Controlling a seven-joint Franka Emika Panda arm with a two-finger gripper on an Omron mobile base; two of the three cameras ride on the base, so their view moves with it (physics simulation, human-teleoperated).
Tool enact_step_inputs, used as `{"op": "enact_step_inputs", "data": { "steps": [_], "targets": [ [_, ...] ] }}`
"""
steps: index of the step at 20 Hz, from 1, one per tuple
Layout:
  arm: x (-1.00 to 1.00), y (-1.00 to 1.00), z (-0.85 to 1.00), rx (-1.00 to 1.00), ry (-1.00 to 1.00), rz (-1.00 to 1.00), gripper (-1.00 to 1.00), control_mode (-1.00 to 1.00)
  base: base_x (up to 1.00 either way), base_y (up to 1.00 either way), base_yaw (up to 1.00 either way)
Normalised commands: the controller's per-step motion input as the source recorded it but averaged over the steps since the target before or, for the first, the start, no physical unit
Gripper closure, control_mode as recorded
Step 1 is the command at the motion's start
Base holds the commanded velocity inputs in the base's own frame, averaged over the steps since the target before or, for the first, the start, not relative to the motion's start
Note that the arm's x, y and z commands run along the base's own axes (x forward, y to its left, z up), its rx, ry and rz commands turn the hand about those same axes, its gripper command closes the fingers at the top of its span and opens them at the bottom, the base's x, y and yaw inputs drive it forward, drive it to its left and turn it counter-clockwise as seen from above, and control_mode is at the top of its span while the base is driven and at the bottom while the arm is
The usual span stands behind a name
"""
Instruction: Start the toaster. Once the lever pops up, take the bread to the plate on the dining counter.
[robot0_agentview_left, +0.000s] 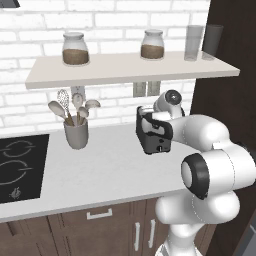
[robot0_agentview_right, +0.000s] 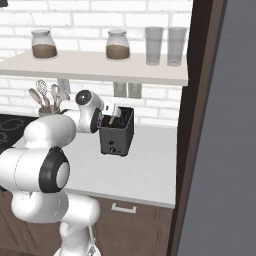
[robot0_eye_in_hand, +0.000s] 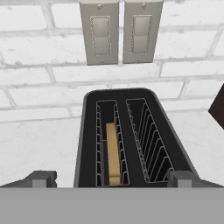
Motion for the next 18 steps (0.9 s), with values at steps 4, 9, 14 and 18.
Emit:
{"op": "enact_step_inputs", "data": {
  "steps": [4, 9, 14, 18],
  "targets": [
    [0.0, 0.0, 0.0, 0.0, 0.0, 0.0, -1.0, -1.0, 0.0, 0.0, 0.0],
    [0.0, 0.0, 0.0, 0.0, 0.0, 0.0, -1.0, -1.0, 0.0, 0.0, 0.0],
    [0.0, 0.0, 0.0, 0.0, 0.0, 0.0, -1.0, -1.0, 0.0, 0.0, 0.0],
    [0.0, 0.0, 0.0, 0.0, 0.0, 0.0, -1.0, -1.0, 0.0, 0.0, 0.0]
  ]
}}
